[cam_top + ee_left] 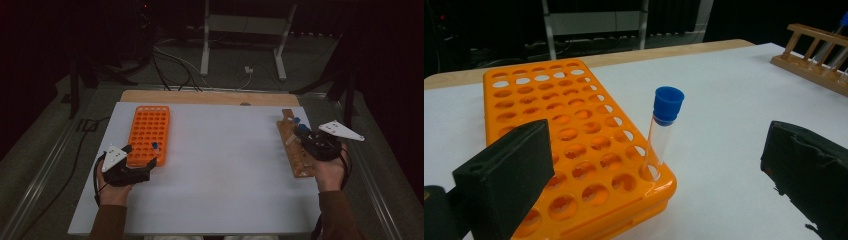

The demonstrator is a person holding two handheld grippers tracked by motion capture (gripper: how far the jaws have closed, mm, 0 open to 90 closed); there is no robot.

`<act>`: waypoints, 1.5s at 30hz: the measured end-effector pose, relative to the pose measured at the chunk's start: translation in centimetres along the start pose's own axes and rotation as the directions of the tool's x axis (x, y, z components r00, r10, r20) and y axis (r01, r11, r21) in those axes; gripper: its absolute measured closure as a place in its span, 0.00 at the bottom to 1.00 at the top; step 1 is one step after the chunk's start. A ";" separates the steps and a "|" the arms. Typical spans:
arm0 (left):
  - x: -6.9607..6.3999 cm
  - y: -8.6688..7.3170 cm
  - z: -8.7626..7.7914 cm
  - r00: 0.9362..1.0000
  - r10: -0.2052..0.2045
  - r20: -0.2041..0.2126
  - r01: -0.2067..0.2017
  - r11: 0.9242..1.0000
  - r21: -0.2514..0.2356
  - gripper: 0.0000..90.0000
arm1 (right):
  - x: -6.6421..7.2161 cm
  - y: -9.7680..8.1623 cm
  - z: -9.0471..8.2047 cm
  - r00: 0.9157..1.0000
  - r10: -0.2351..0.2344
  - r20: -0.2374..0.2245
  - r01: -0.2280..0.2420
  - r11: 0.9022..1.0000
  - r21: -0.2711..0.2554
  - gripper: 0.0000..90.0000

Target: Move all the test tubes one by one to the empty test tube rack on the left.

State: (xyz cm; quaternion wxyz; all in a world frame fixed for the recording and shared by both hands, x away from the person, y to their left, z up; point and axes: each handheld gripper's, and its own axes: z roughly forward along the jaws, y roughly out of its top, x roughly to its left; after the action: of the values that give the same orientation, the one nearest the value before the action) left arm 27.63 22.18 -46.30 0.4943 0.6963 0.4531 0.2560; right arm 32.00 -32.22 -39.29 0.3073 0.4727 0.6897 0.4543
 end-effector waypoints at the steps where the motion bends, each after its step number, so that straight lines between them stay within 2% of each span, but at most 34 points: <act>1: 0.0 0.0 0.0 1.000 -0.004 0.002 0.004 1.000 0.002 0.01 | 0.2 0.0 0.2 1.000 -0.003 -0.006 0.003 1.000 0.001 0.85; 13: -0.7 0.4 -0.1 1.000 0.007 0.011 -0.007 1.000 -0.012 0.01 | 3.4 0.2 2.0 0.996 -0.027 -0.088 0.029 0.999 0.017 0.84; 23: -1.4 0.7 0.1 1.000 0.026 0.016 -0.025 0.999 -0.021 0.01 | 6.2 0.2 3.5 0.985 -0.067 -0.160 0.075 0.996 0.040 0.84; 26: -1.6 0.8 0.0 0.999 0.032 0.016 -0.031 0.999 -0.028 0.01 | 7.0 0.2 3.9 0.981 -0.065 -0.184 0.073 0.997 0.040 0.84; 35: -3.0 1.4 0.1 0.997 0.065 0.027 -0.064 0.997 -0.043 0.04 | 10.1 0.6 4.9 0.962 -0.084 -0.261 0.098 0.994 0.041 0.84; 40: -4.0 1.7 0.4 0.995 0.086 0.055 -0.083 0.996 -0.044 0.04 | 11.9 0.9 5.4 0.948 -0.103 -0.300 0.122 0.992 0.043 0.84; 45: -5.2 1.8 1.4 0.990 0.098 0.097 -0.096 0.995 -0.023 0.05 | 13.6 1.0 5.8 0.934 -0.113 -0.338 0.137 0.990 0.046 0.84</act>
State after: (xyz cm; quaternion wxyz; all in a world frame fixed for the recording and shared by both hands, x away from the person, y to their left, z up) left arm 27.02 16.74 -44.69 0.5092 0.7248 0.3914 0.2493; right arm 32.40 -17.45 -40.57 0.1976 0.3543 0.7758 0.4833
